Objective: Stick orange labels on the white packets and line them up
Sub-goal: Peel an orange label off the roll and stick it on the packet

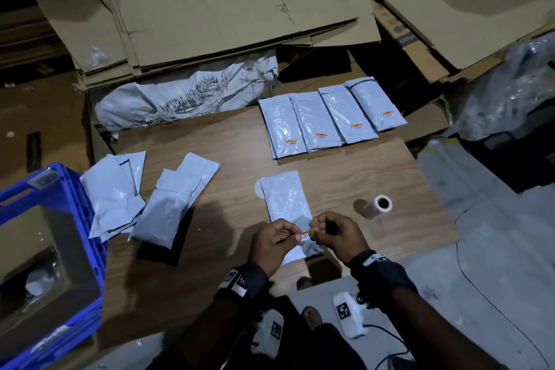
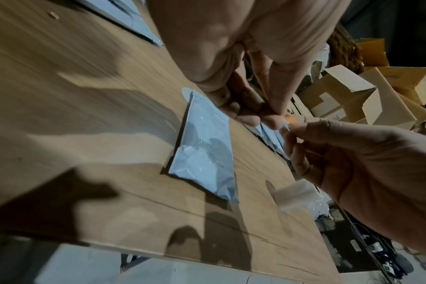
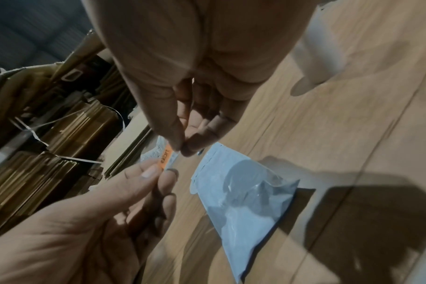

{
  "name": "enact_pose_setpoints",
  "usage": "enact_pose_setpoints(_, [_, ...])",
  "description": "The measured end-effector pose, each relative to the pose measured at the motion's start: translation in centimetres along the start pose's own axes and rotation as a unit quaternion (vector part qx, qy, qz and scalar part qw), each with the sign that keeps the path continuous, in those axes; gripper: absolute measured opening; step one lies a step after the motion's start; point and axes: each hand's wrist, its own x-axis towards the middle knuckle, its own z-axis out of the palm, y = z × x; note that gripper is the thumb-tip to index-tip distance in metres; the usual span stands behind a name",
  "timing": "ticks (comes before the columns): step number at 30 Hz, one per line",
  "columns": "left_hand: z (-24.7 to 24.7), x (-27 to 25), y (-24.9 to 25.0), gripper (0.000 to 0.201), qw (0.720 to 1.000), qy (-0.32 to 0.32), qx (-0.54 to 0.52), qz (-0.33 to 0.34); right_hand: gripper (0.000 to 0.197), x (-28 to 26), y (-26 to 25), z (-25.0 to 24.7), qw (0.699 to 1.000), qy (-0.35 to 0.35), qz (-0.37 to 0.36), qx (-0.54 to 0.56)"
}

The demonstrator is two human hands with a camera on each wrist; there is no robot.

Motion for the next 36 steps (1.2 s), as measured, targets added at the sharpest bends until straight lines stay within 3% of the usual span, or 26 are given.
enact_pose_setpoints(3, [0.1,0.3,-0.6,0.013,1.0,0.01,0.015,-0.006,0.015,0.3,0.3,0.2,0.999,-0.012,0.02,-0.028])
enact_pose_setpoints(9, [0.5,1.6,-2.5,0.032,0.993,0.059,0.104,-0.023,0.021,2.2,1.9,0.6,0.992,-0.002,0.067,-0.106])
enact_pose_setpoints(13, [1.1,2.0,-3.4,0.032,0.978,0.093,0.18,-0.044,0.026,3.0,3.1,0.8,0.984,-0.004,0.102,-0.143])
enact_pose_setpoints(18, [1.1,2.5,-4.8,0.039,0.966,0.087,0.241,-0.044,0.026,2.9,3.7,1.3,0.981,-0.016,0.127,-0.145])
enact_pose_setpoints(36, [1.1,3.8,-7.2,0.036,0.957,0.122,0.252,-0.079,0.03,3.9,4.6,2.9,0.959,0.011,0.149,-0.242])
